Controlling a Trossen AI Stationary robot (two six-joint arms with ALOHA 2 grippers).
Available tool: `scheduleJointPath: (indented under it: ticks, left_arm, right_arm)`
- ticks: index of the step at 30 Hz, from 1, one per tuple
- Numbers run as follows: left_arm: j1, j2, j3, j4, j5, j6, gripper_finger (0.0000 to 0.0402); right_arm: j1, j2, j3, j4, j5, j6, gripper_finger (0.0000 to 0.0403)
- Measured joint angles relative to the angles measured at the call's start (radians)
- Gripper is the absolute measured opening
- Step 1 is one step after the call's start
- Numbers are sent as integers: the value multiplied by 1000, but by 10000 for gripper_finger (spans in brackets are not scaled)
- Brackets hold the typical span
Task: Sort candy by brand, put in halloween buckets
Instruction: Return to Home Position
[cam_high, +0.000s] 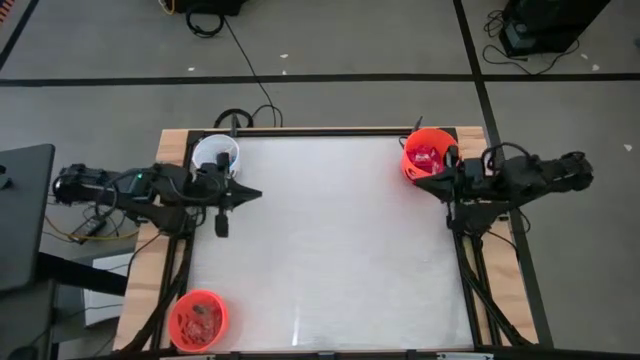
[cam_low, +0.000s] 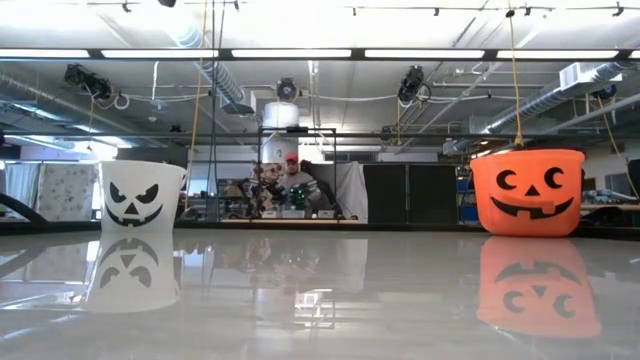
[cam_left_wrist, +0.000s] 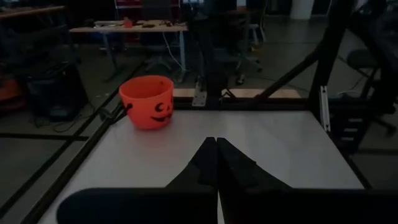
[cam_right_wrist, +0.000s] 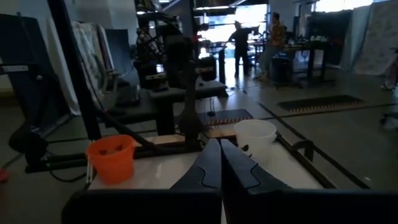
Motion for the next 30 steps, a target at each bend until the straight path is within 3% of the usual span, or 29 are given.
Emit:
scheduleJointPath:
  ticks: [4,13,23,30]
  left_arm:
    - [48,-21,-90,112,47,0,0]
    - [85,-28,-321,371,32,-14,2]
    - [49,-49,-502,534,48,-80,5]
    - [35,-125,-631,645,68,-24,6]
  right_arm:
    - [-40,-40,-113,87,-67,-3,0]
    - [-115,-113,-377,377,-215,-28,0]
    - [-123,-253,-585,439,-237,-24,0]
    - [-123,-374,-688,497,-211,-15,0]
